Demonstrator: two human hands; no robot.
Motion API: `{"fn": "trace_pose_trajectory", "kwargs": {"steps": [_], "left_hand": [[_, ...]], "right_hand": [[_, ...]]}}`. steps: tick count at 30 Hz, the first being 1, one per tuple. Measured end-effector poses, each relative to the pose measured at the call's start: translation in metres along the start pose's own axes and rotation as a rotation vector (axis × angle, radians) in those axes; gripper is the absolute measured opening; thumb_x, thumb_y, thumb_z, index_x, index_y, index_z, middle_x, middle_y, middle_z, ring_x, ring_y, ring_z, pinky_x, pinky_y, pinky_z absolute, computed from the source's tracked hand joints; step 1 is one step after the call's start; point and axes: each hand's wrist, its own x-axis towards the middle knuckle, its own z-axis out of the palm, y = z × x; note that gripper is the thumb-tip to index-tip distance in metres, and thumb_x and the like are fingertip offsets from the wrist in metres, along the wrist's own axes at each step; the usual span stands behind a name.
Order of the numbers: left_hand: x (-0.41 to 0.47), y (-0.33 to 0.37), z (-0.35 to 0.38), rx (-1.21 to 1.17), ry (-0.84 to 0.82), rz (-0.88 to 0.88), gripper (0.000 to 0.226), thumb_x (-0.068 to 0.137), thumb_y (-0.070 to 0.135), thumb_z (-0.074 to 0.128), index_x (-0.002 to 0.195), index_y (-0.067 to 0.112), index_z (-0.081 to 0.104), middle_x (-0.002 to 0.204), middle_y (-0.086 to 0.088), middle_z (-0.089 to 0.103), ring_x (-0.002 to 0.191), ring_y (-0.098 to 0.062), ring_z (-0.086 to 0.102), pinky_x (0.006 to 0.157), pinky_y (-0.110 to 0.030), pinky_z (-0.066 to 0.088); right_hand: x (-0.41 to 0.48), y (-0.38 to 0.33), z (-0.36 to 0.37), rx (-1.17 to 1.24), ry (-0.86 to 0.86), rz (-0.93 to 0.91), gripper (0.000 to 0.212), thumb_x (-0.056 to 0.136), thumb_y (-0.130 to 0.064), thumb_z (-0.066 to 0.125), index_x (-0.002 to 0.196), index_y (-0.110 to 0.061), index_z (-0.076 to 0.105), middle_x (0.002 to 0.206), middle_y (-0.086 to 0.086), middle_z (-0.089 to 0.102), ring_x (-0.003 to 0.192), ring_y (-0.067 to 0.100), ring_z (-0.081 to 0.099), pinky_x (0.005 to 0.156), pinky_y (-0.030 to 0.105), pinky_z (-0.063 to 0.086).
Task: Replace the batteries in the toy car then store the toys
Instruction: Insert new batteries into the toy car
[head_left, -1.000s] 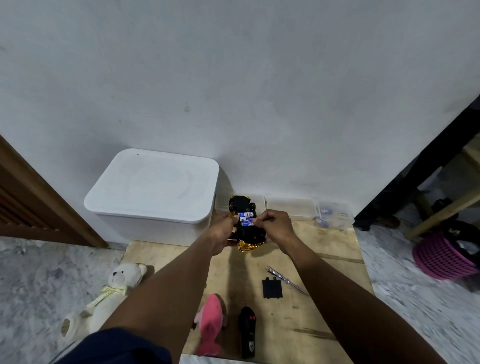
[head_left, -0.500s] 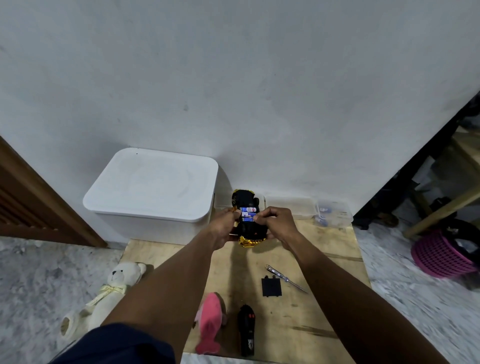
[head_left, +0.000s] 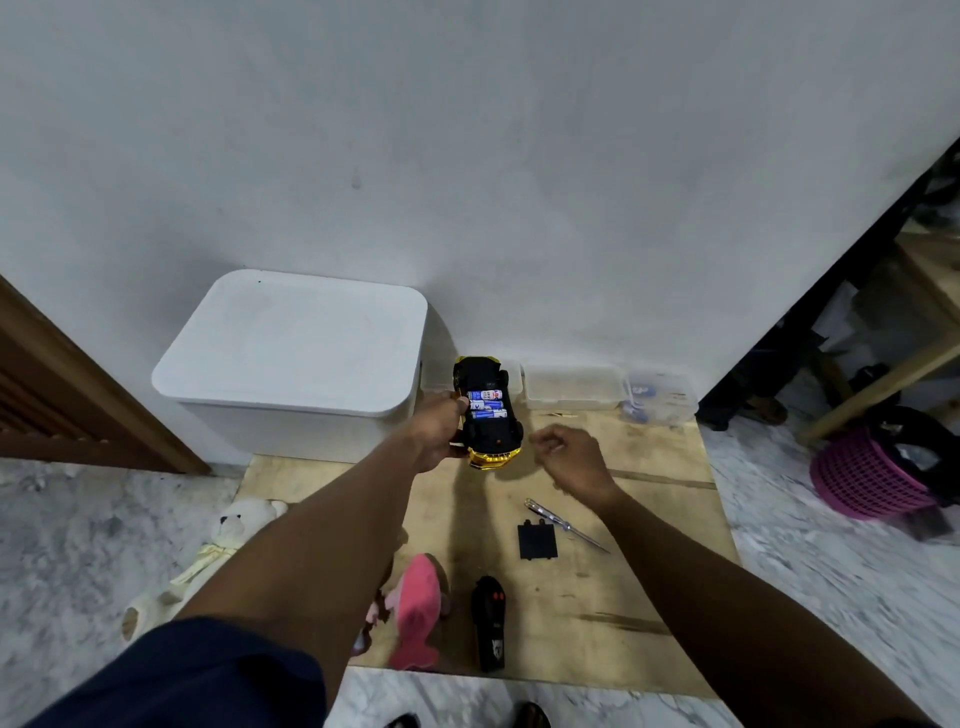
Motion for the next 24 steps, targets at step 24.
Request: {"fn": "trace_pose_trajectory", "kwargs": {"steps": [24], "left_hand": [[-0.003,-0.032,-0.008,0.050,-0.002,-0.042,0.031,0.106,0.018,0.038,0.132,0.014,0.055,0.118,-0.015,0.067,0.093,-0.034,0.064,0.098,-0.055,0.049]], "right_hand": [[-0.034,0.073,0.019,-0.728,-0.341,-0.069,0.052,0.079,-0.037,0.079,0.126,-0.025,0.059,0.122,-0.003,0.060,0.111,0.018,0.060,0.088,0.032,0.048]]}}
